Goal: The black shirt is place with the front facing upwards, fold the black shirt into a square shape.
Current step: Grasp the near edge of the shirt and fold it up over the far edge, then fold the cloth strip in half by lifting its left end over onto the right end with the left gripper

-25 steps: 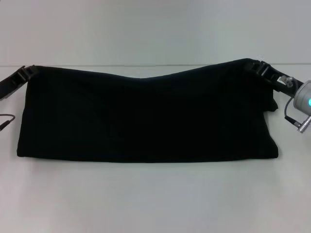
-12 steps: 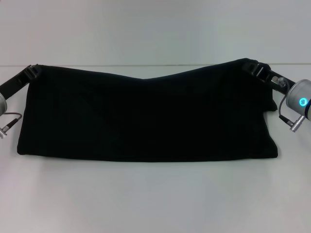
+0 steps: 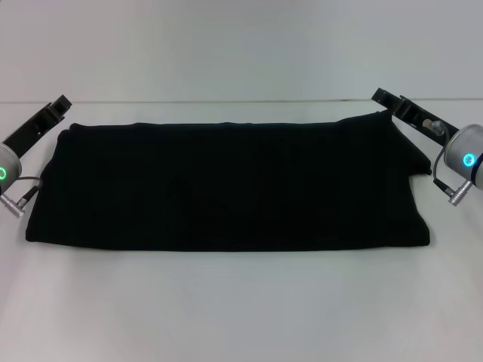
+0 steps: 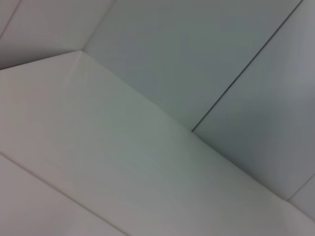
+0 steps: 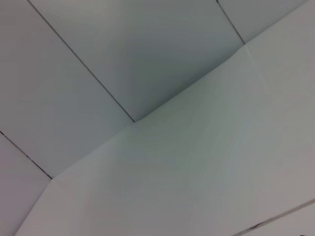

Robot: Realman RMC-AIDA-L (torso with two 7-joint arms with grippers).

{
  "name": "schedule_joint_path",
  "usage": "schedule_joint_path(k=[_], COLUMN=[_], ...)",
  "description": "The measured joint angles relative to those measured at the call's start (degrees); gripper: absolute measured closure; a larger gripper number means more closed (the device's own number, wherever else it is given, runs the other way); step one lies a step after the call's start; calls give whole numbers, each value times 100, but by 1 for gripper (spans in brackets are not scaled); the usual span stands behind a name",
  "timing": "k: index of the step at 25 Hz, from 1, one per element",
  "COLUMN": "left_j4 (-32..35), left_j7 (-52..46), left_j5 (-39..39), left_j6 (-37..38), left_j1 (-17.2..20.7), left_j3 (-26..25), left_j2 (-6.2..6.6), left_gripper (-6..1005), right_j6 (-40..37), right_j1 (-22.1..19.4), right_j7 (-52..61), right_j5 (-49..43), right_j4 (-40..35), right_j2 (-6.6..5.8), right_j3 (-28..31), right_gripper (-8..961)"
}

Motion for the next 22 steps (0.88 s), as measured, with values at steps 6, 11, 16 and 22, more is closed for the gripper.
schedule_joint_path(k=[6, 11, 16, 22], left_j4=[-38, 208, 996, 1832], left_j7=[-203, -1383, -3044, -4165], left_j5=[-48, 93, 980, 1642], left_j6=[328, 1437, 2517, 3969], left_j1=[136, 527, 997, 1587], left_j3=[138, 904, 1039, 987], left_j2=[49, 256, 300, 353], left_gripper=[598, 398, 253, 157], right_j6=[-223, -1310, -2347, -2798], right_j1=[-81, -429, -911, -1278], right_j7=[-35, -47, -457, -1491], right_j5=[-21, -77, -81, -82], right_j4=[19, -332, -929, -996], right_j2=[-22, -72, -70, -49], right_j3=[-65, -928, -2481, -3487], right_gripper=[426, 213, 93, 22])
